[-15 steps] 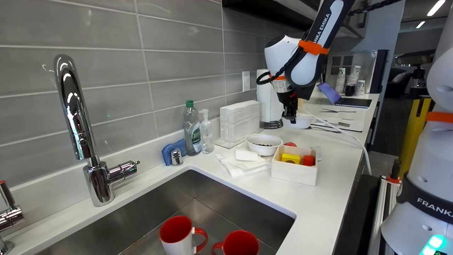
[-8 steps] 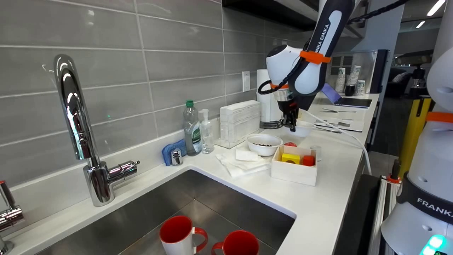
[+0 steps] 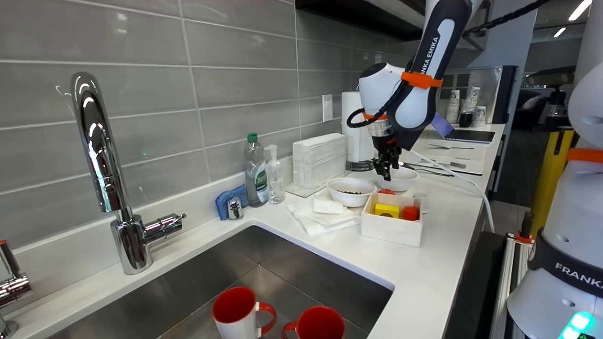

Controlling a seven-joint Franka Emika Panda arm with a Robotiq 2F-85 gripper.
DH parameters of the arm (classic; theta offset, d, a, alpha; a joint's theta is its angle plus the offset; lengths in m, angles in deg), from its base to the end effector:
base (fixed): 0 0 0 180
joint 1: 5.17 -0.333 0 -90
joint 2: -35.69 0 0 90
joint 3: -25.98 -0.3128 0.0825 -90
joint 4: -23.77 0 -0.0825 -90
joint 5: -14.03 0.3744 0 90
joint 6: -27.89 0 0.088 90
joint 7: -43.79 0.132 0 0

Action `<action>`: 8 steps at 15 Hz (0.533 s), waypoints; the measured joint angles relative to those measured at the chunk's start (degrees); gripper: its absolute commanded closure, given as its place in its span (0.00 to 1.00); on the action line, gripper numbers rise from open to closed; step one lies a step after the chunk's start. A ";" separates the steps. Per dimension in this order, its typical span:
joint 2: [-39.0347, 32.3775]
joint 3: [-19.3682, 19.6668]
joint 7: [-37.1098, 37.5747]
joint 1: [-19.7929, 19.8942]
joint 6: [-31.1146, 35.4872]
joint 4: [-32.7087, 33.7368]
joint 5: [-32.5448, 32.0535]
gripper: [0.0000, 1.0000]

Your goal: Pour the beans into another plate

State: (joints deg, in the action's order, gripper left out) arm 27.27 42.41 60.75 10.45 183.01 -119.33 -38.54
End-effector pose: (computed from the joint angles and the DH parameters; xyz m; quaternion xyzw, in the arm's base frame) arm 0.4040 -0.2345 0.2119 0.9755 -0.0084 -0.0059 0.2196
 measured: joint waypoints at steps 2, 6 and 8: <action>0.09 0.07 0.00 0.00 0.32 0.30 0.95 0.00; 1.76 -0.25 -1.87 -0.19 0.27 0.70 6.38 0.00; 3.07 -0.49 -3.23 -0.35 0.03 0.71 8.80 0.00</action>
